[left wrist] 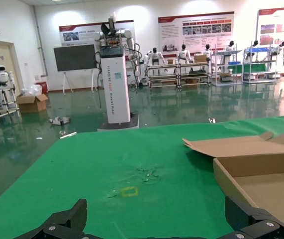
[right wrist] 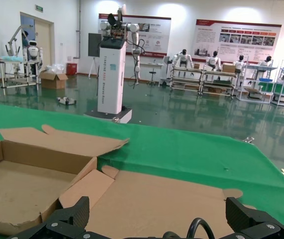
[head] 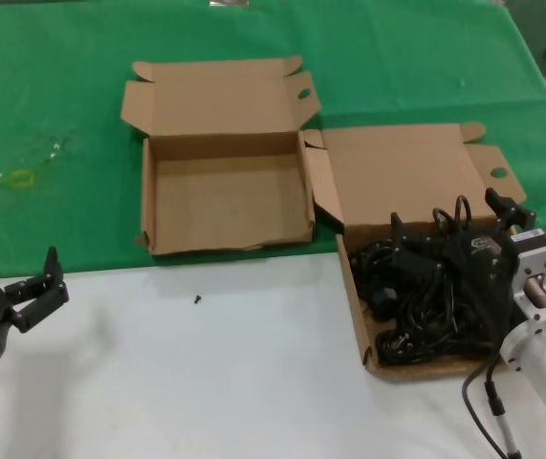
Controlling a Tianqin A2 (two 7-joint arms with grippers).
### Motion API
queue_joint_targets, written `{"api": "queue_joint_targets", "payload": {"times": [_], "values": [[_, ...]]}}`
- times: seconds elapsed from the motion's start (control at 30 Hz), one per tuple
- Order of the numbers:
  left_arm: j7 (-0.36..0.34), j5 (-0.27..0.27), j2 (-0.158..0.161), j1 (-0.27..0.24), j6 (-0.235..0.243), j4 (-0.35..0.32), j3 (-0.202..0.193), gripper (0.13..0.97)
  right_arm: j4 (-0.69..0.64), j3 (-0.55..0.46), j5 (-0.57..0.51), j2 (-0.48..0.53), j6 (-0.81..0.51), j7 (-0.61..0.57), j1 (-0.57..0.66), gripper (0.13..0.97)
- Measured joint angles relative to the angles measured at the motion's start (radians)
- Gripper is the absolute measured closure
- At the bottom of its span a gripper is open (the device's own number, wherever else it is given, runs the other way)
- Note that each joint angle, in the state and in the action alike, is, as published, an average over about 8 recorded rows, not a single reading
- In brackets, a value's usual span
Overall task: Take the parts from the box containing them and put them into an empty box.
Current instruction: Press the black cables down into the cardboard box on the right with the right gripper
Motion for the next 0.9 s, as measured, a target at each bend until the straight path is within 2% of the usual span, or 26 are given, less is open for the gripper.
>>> {"api": "queue_joint_targets", "payload": {"times": [0.9], "values": [[0.000, 0.000, 0.000, 0.000, 0.000, 0.000, 0.000, 0.157, 0.000, -0.005, 0.003, 0.016, 0.002, 0.005, 0.000, 0.129]]}}
